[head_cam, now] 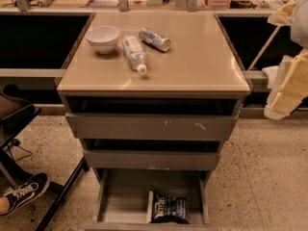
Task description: Pick blue chip bag from bottom drawer and place on counter
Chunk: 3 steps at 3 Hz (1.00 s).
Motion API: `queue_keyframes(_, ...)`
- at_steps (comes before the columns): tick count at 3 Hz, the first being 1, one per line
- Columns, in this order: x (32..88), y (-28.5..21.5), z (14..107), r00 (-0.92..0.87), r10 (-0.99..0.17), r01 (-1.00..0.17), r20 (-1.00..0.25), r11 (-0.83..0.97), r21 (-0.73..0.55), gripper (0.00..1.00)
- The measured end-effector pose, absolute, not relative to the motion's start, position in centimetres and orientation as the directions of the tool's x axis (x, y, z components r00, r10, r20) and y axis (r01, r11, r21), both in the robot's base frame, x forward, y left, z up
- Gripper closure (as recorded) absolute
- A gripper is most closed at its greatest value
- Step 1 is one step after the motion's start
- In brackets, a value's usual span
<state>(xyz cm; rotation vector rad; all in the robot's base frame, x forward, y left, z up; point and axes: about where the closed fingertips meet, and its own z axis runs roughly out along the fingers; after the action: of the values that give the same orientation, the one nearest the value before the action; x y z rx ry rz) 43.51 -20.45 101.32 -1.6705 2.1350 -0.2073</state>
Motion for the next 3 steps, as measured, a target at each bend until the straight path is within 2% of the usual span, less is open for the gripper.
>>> queue_keyframes(2,42.2,-19.8,98.7,-0.163,-0.955,-0.903,-0.249,0.246,-0.352,0.0)
queue_keyframes(3,39.7,-17.9,93.6,-0.082,-0.938,-0.917,-0.337,0.204,-0.344,0.0)
